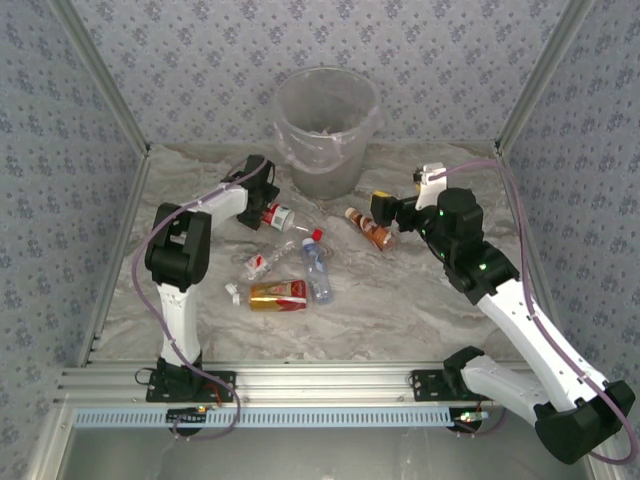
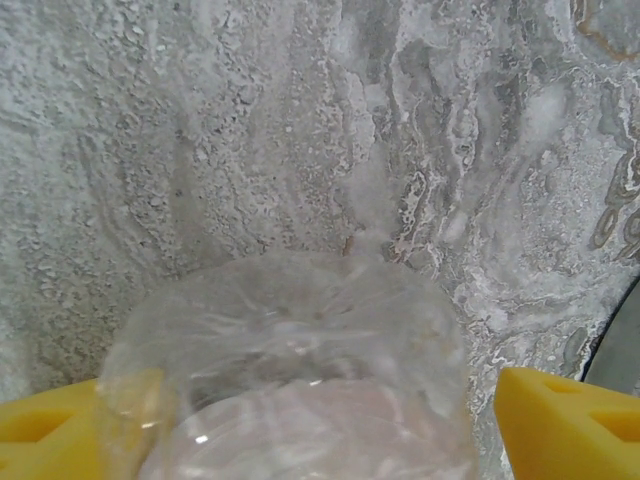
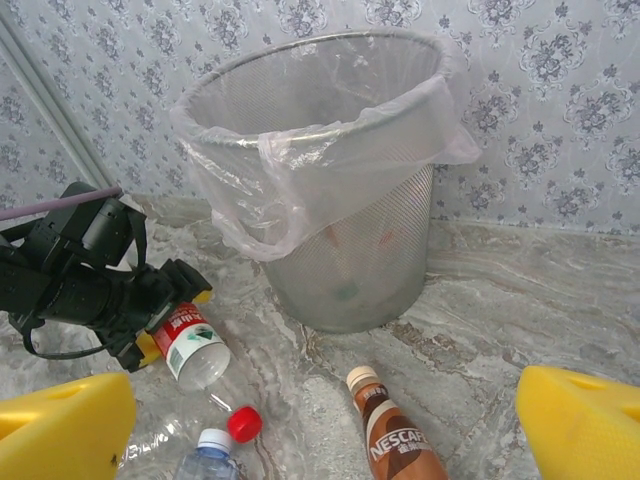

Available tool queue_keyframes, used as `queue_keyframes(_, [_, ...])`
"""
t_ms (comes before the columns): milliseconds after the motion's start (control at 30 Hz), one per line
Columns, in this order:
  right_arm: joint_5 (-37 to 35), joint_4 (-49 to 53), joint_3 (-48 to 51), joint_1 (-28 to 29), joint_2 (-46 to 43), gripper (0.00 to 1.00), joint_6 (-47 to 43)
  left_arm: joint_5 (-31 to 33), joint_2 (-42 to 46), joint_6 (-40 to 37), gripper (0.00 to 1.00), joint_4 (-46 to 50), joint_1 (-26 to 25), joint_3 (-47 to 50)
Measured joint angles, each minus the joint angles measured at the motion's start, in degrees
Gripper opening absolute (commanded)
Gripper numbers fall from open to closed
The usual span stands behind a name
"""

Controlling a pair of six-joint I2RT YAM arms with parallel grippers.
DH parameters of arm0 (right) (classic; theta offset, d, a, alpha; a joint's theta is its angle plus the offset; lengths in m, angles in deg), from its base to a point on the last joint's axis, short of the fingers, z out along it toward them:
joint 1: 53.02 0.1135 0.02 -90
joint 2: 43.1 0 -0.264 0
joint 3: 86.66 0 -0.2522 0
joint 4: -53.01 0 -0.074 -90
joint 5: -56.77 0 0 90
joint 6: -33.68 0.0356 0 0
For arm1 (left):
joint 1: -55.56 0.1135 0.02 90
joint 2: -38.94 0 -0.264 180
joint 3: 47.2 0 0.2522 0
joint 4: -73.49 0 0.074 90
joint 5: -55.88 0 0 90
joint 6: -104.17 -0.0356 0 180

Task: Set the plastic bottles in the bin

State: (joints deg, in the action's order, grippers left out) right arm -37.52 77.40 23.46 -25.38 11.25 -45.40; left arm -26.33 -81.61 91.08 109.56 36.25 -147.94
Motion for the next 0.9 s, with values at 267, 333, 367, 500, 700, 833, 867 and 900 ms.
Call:
queue_keyframes(267, [0.0, 0.3, 0.0, 0.0, -0.1, 1.00, 0.0, -0.1, -0.4, -3.4, 0.70, -1.0, 0.0, 0.0])
queue_keyframes(333, [0.0, 0.3, 0.0, 0.0, -0.1, 1.00, -0.2, 0.0, -0.5, -4.1, 0.67, -1.9, 0.0, 0.0])
queue_keyframes(367, [0.0, 0.4, 0.0, 0.0, -0.1, 1.00, -0.2, 0.0, -0.5, -4.7, 0.66, -2.3, 0.0, 0.0])
queue_keyframes(500, [0.0, 0.3, 0.0, 0.0, -0.1, 1.00, -0.3, 0.0, -0.5, -6.2, 0.63, -3.1, 0.1, 0.0])
queue_keyframes(700, [0.0, 0.3, 0.0, 0.0, 0.0, 1.00, -0.4, 0.0, -0.5, -7.6, 0.60, -4.1, 0.1, 0.0])
queue_keyframes(833, [-0.1, 0.3, 0.0, 0.0, 0.0, 1.00, -0.4, 0.4, 0.0, -7.9, 0.59, -5.8, 0.1, 0.9])
queue_keyframes(867, [-0.2, 0.3, 0.0, 0.0, 0.1, 1.00, -0.4, 0.4, 0.6, -7.9, 0.59, -6.3, 0.1, 1.6])
queue_keyframes(900, [-0.3, 0.4, 0.0, 0.0, 0.2, 1.00, -0.4, 0.4, 1.4, -7.9, 0.59, -6.8, 0.1, 2.5])
